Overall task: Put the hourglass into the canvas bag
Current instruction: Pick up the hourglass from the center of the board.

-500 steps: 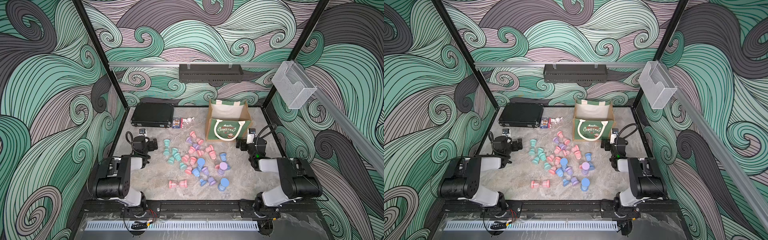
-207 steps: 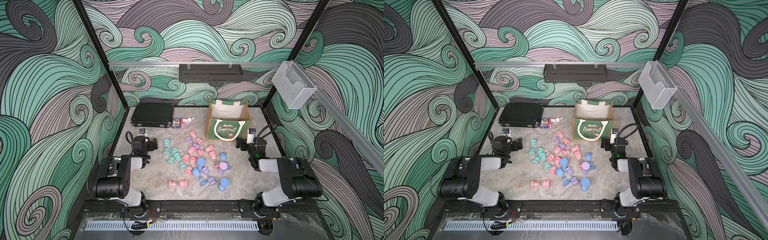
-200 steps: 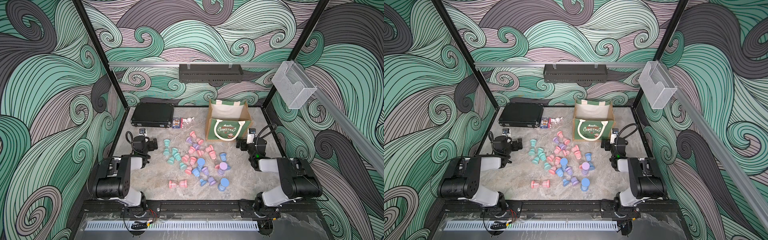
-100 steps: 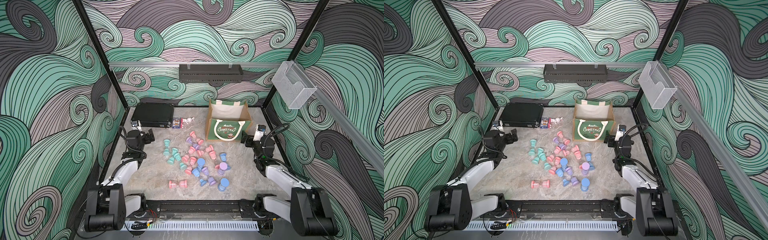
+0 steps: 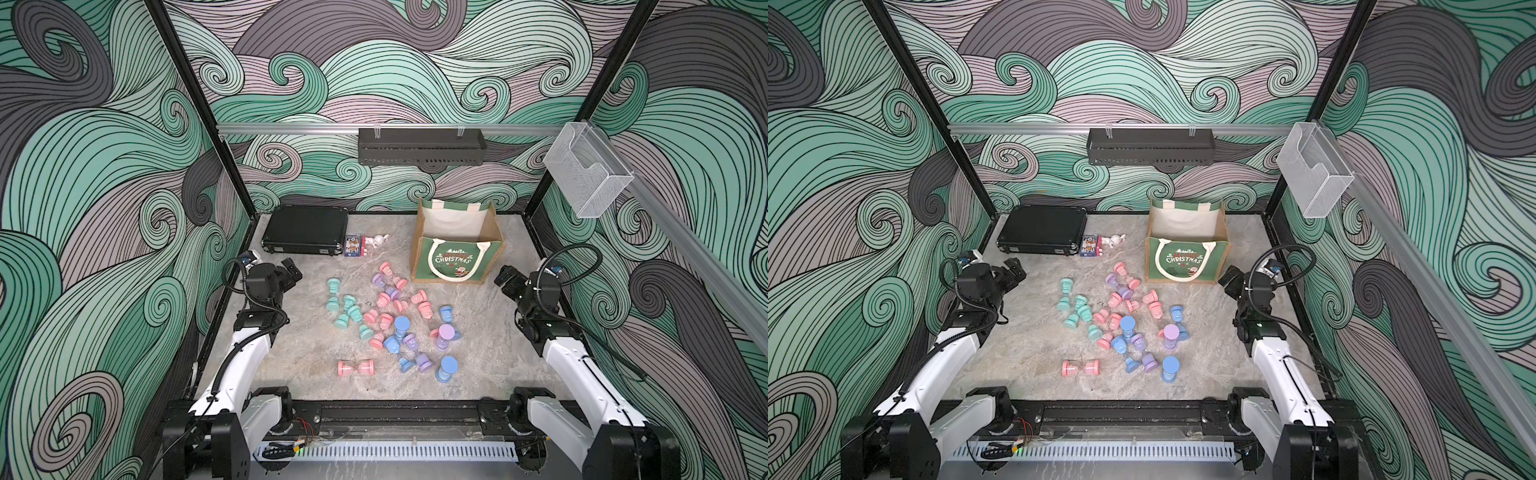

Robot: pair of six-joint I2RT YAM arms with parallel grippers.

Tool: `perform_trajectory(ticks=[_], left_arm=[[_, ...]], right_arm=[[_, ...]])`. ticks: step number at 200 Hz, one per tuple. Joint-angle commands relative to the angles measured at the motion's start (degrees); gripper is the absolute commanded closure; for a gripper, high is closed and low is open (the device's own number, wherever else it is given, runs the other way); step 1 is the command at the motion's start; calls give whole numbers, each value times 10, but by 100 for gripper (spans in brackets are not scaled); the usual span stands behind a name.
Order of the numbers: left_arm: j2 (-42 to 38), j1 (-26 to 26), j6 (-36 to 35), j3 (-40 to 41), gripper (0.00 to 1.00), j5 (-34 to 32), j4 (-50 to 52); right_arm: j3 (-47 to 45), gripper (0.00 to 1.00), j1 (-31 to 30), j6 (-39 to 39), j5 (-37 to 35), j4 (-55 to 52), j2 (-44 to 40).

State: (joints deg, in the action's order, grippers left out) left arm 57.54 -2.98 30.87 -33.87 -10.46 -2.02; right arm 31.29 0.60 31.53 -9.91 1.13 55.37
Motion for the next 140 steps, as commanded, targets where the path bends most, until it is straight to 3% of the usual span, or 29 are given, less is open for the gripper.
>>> perform_trajectory(ticks=[1, 42, 140], left_arm=[[-12, -2, 39, -28, 2, 61, 55], [-15, 21, 72, -47, 1, 158, 101], [-41, 219, 21, -70, 2, 188, 188]], right_arm=[[50, 0, -6, 28, 30, -121, -4], [116, 1, -44, 24, 68, -268, 3], [201, 0, -259, 17, 20, -509, 0]])
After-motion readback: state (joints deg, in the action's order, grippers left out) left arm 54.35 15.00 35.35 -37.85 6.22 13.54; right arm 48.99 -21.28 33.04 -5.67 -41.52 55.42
